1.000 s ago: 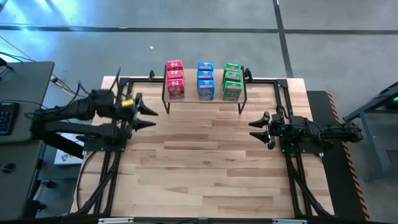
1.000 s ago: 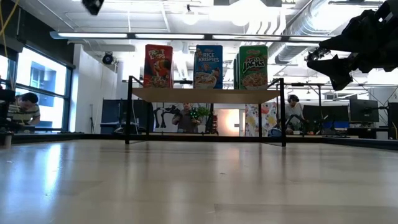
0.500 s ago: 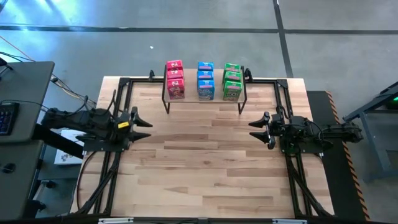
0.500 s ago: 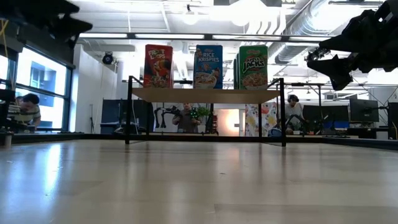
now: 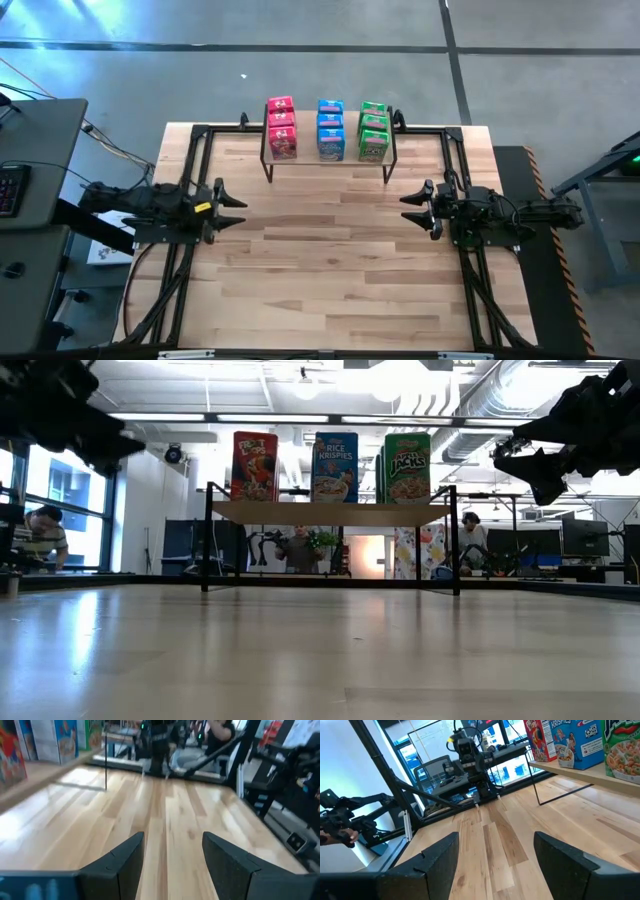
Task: Stack cereal on shelf
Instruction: Return to Home Position
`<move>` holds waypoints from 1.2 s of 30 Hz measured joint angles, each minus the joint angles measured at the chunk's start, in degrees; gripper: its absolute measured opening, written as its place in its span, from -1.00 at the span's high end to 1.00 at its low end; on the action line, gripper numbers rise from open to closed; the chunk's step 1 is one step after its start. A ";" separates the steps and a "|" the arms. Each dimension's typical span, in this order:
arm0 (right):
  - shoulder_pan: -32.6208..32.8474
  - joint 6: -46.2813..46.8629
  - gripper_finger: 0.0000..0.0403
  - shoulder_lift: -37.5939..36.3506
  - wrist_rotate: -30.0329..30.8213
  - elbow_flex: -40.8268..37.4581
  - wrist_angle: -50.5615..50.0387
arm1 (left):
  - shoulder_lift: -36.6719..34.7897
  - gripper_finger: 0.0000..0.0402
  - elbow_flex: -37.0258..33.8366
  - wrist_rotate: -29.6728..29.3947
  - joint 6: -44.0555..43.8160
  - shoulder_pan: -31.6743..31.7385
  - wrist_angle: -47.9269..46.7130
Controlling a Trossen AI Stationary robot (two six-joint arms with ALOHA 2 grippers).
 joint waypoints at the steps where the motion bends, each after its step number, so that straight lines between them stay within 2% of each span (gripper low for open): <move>1: 0.00 0.00 -0.24 0.00 -0.03 0.00 0.01 | 0.06 0.05 -0.30 -0.02 -0.02 0.00 -0.41; 11: -0.02 -0.02 -0.24 0.00 -0.17 0.00 -0.03 | 0.30 0.05 -3.39 -3.22 1.19 0.04 1.47; 16: -0.02 0.00 -0.24 0.00 -0.22 0.00 -0.03 | 0.33 0.05 -3.38 -5.21 5.51 0.09 1.43; 21: 0.00 0.00 -0.24 0.00 -0.24 0.00 -0.03 | 0.37 0.05 -3.37 -4.72 10.83 0.09 1.41; 36: 0.00 0.00 -0.24 0.00 -0.35 0.00 -0.05 | 0.37 0.05 -3.32 -4.61 11.10 0.09 1.41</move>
